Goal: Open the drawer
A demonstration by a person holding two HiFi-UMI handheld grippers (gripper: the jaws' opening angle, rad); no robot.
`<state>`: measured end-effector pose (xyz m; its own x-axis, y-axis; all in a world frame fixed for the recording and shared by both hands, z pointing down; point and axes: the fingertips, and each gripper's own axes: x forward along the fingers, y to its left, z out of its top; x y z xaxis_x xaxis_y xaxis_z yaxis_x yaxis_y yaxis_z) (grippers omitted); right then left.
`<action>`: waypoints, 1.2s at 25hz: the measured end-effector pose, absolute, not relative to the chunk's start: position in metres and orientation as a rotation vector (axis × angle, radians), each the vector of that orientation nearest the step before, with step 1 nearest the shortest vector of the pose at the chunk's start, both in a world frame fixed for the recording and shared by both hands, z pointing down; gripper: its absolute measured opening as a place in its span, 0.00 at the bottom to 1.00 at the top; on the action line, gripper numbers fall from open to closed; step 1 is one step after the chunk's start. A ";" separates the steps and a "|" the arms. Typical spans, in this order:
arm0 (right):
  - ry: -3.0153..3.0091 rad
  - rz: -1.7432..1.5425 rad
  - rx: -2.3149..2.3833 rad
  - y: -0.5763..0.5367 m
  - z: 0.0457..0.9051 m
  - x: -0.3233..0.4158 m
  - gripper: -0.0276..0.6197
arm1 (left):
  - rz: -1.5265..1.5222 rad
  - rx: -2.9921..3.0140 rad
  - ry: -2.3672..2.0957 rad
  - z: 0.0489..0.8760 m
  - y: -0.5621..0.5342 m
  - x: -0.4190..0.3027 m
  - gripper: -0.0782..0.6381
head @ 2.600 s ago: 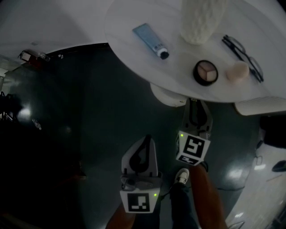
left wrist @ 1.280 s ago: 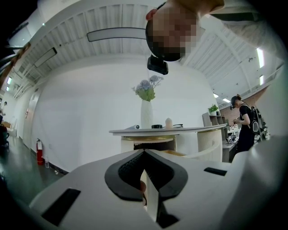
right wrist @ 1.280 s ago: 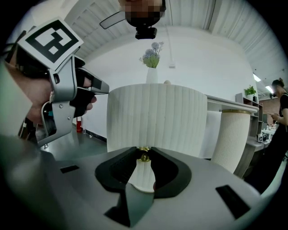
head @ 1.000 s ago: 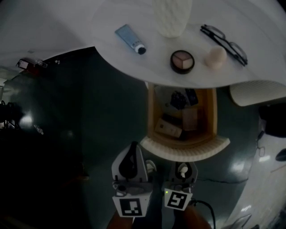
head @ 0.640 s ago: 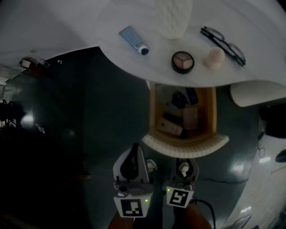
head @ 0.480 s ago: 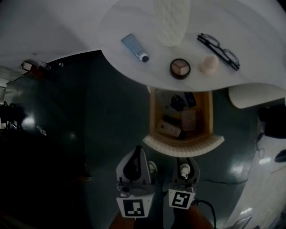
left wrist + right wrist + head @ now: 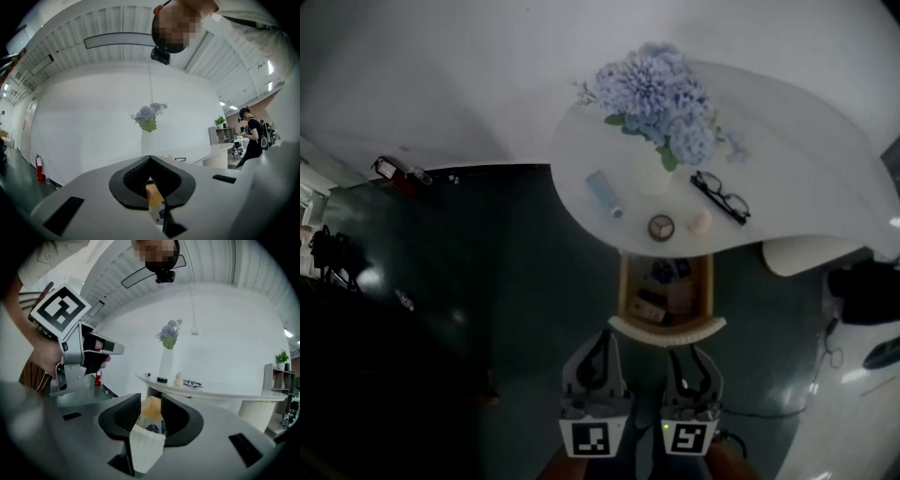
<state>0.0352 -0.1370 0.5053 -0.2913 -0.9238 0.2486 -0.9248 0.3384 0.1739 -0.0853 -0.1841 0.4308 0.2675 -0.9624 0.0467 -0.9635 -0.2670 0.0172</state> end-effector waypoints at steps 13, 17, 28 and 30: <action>-2.389 -0.116 1.882 -0.148 0.304 0.070 0.23 | -0.020 2.528 -1.854 0.290 -0.170 -0.057 0.11; -2.409 -0.101 1.840 -0.149 0.270 0.077 0.23 | -0.031 2.566 -1.861 0.260 -0.164 -0.053 0.11; -2.483 -0.240 1.831 -0.137 0.192 0.086 0.23 | -0.043 2.560 -1.850 0.215 -0.153 -0.057 0.11; -2.485 -0.252 1.854 -0.136 0.187 0.088 0.23 | -0.047 2.588 -1.843 0.210 -0.156 -0.054 0.11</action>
